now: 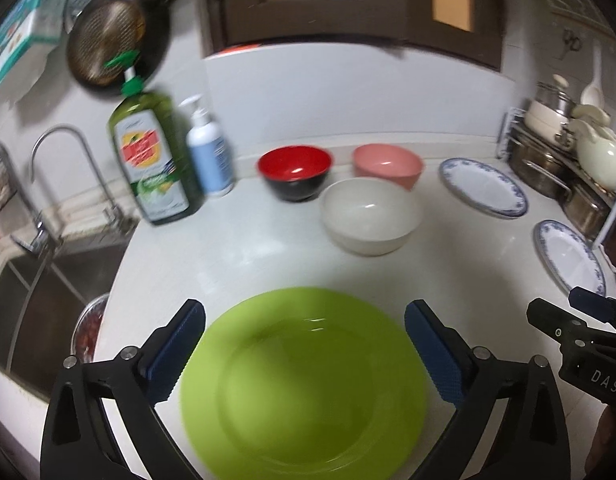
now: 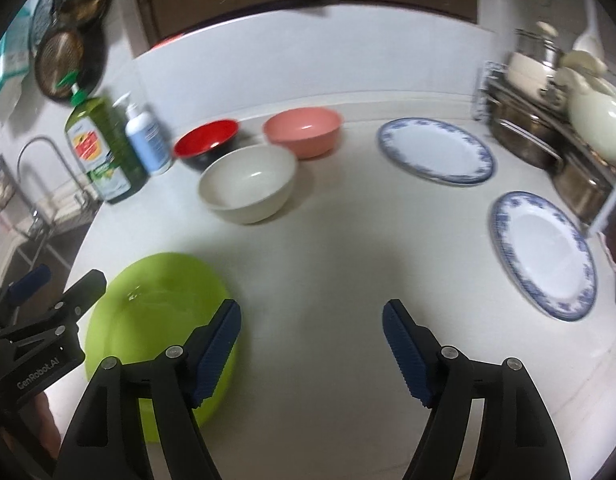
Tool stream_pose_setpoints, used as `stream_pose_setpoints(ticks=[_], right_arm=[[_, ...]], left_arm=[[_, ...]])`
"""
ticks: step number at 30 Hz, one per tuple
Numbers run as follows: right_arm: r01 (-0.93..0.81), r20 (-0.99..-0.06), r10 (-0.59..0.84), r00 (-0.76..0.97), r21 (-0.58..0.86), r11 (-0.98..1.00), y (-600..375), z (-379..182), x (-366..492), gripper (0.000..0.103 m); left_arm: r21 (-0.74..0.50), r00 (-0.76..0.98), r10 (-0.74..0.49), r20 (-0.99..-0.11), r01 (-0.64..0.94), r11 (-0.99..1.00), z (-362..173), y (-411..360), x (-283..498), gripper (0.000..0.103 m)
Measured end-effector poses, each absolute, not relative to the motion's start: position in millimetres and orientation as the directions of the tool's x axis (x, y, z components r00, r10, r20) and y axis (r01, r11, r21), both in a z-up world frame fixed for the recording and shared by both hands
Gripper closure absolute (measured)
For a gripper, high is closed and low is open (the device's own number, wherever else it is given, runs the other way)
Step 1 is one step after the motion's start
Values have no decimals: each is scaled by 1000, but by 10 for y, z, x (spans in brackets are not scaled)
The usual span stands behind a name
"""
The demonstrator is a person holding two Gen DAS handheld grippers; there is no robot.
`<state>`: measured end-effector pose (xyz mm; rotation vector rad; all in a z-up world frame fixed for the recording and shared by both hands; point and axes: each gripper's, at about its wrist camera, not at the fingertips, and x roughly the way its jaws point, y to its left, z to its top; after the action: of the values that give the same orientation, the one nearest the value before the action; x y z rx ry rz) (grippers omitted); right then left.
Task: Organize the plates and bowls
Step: 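Move both tools to the rim of the large blue-floral plate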
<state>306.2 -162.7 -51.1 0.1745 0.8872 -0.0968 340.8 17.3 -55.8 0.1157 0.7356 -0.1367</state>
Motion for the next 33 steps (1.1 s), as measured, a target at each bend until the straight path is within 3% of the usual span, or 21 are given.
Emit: stream_pose_setpoints(ticks=[16,33], right_arm=[[367,-727,-186,661,97,925,-2504,-230,2552,29],[524,-670,-346,657,75,848,-3281,-61,2148,29]], left_arm=[[76,760,-243,-602,358,931,-255,-852,3295,0],[97,738,-343,-581,482,871,-122,-1751,3357,0]])
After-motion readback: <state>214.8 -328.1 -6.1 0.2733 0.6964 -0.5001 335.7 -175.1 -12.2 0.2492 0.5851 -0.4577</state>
